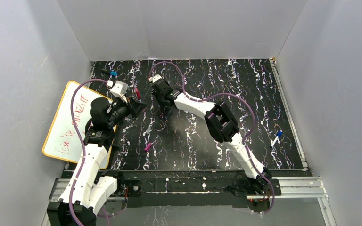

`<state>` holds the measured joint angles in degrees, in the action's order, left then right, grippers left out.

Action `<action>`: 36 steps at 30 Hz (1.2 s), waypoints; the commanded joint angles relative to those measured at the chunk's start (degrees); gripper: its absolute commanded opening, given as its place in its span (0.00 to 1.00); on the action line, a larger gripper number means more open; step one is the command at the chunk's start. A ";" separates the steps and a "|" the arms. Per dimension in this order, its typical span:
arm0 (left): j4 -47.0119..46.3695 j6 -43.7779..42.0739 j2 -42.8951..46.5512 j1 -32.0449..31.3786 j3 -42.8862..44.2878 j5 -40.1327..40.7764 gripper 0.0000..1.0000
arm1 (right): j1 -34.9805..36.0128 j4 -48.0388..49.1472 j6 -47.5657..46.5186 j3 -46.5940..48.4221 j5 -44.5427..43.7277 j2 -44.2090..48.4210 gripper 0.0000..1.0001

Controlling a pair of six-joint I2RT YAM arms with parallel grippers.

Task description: Insert the pens into the pen caps

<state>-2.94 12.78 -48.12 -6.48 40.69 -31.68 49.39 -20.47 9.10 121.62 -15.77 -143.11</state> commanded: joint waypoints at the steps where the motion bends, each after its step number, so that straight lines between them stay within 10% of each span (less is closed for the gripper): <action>1: -0.40 -0.65 0.61 0.22 1.48 -0.35 0.00 | 0.78 -5.04 -4.88 -1.62 -3.31 -4.08 0.01; 21: -5.84 1.58 -0.92 -0.31 -1.10 -4.30 0.00 | -0.39 30.24 0.49 -43.16 -0.70 40.94 0.01; 36: -15.78 1.35 6.35 -13.28 -7.81 -0.65 0.00 | 1.23 65.42 15.28 -64.22 5.28 66.21 0.01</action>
<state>-12.69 13.69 -43.27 -18.72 34.17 -31.88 49.52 31.79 18.83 59.59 -12.86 -78.35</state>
